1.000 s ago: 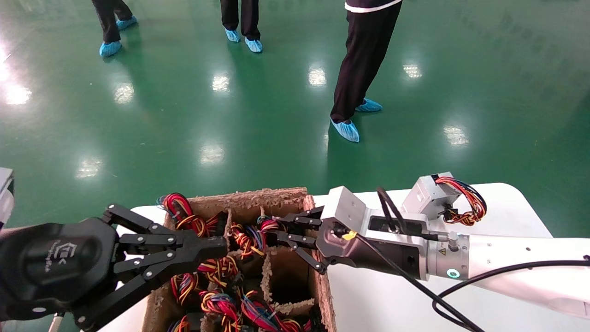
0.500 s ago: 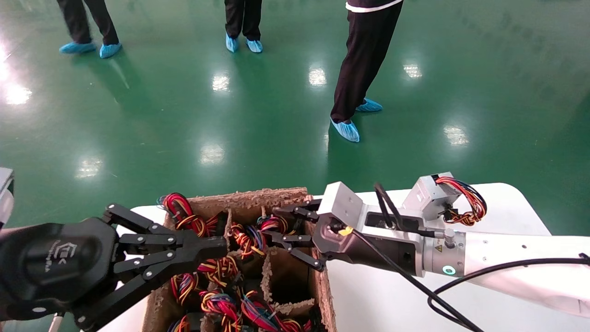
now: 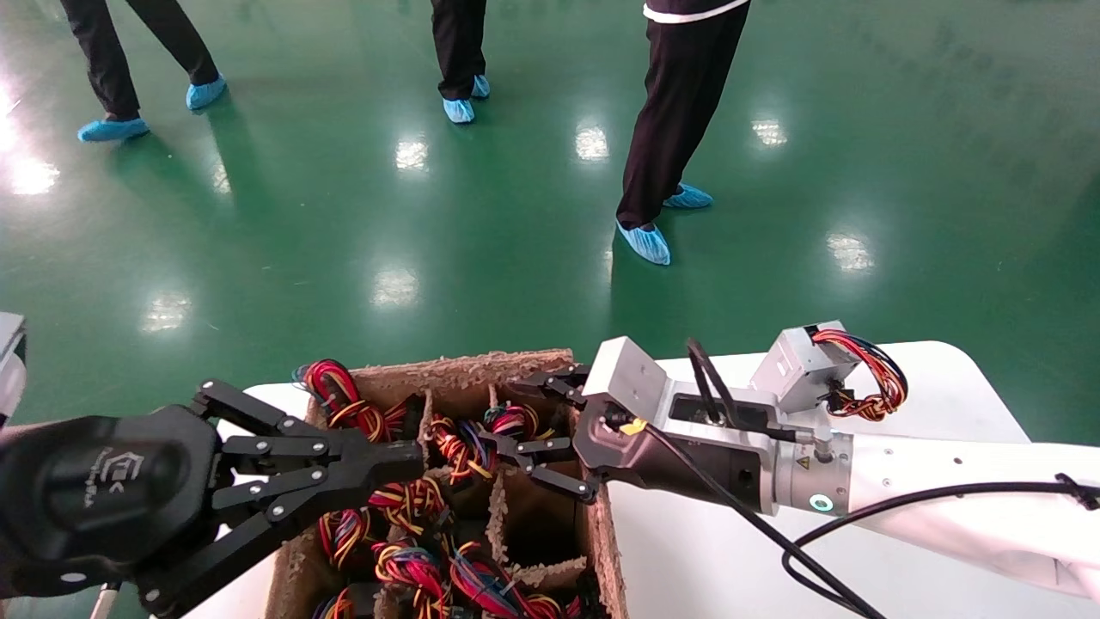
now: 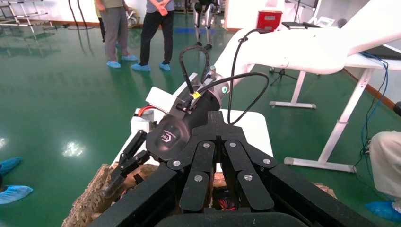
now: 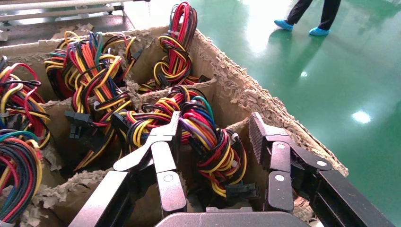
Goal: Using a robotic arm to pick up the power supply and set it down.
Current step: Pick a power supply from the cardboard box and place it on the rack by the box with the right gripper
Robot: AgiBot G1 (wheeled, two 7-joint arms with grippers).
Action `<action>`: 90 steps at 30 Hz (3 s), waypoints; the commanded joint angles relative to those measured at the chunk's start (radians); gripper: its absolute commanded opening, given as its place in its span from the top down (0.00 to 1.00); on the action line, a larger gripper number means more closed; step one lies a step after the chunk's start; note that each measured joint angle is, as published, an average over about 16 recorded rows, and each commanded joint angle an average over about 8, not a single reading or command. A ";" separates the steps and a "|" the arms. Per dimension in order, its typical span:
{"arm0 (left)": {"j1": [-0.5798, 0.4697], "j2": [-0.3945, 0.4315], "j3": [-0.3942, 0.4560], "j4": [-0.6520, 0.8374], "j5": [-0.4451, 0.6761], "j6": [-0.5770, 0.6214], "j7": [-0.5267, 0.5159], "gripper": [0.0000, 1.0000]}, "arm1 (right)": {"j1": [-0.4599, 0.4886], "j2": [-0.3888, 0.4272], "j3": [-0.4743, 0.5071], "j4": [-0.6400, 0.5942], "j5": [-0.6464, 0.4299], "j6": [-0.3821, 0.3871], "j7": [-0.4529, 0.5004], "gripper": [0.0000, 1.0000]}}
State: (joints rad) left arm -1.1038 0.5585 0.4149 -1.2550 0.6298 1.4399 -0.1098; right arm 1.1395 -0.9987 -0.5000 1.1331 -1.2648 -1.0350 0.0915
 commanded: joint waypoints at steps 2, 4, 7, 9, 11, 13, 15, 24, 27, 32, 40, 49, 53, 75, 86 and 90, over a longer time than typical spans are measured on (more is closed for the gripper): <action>0.000 0.000 0.000 0.000 0.000 0.000 0.000 1.00 | -0.001 -0.002 0.001 -0.004 0.000 0.003 -0.002 1.00; 0.000 0.000 0.000 0.000 0.000 0.000 0.000 1.00 | -0.001 -0.001 0.001 -0.004 0.000 0.003 -0.002 1.00; 0.000 0.000 0.000 0.000 0.000 0.000 0.000 1.00 | -0.001 -0.001 0.002 -0.005 0.001 0.004 -0.002 1.00; 0.000 0.000 0.000 0.000 0.000 0.000 0.000 1.00 | -0.001 0.000 0.003 -0.005 0.001 0.004 -0.002 1.00; 0.000 0.000 0.000 0.000 0.000 0.000 0.000 1.00 | -0.001 0.001 0.004 -0.005 0.002 0.004 -0.002 1.00; 0.000 0.000 0.000 0.000 0.000 0.000 0.000 1.00 | -0.002 0.002 0.004 -0.005 0.003 0.004 -0.001 1.00; 0.000 0.000 0.000 0.000 0.000 0.000 0.000 1.00 | -0.002 0.003 0.005 -0.005 0.004 0.004 -0.001 1.00; 0.000 0.000 0.000 0.000 0.000 0.000 0.000 1.00 | 0.000 0.010 0.008 -0.006 0.012 -0.005 0.004 1.00; 0.000 0.000 0.000 0.000 0.000 0.000 0.000 1.00 | 0.003 0.014 0.012 -0.006 0.020 -0.011 0.010 1.00; 0.000 0.000 0.000 0.000 0.000 0.000 0.000 1.00 | 0.011 0.027 0.028 0.001 0.048 -0.022 0.026 1.00; 0.000 0.000 0.000 0.000 0.000 0.000 0.000 1.00 | 0.025 0.061 0.068 0.034 0.114 -0.035 0.070 1.00; 0.000 0.000 0.000 0.000 0.000 0.000 0.000 1.00 | 0.052 0.107 0.124 0.068 0.210 -0.045 0.165 1.00; 0.000 0.000 0.000 0.000 0.000 0.000 0.000 1.00 | 0.070 0.127 0.152 0.083 0.251 -0.040 0.209 1.00; 0.000 0.000 0.000 0.000 0.000 0.000 0.000 1.00 | 0.139 0.193 0.273 0.056 0.278 0.239 0.333 1.00; 0.000 0.000 0.000 0.000 0.000 0.000 0.000 1.00 | 0.129 0.267 0.260 -0.040 0.142 0.469 0.395 1.00; 0.000 0.000 0.000 0.000 0.000 0.000 0.000 1.00 | 0.120 0.290 0.239 -0.070 0.089 0.543 0.434 1.00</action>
State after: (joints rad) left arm -1.1038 0.5584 0.4151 -1.2550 0.6297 1.4398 -0.1097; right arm 1.2627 -0.7113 -0.2616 1.0589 -1.1726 -0.4988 0.5226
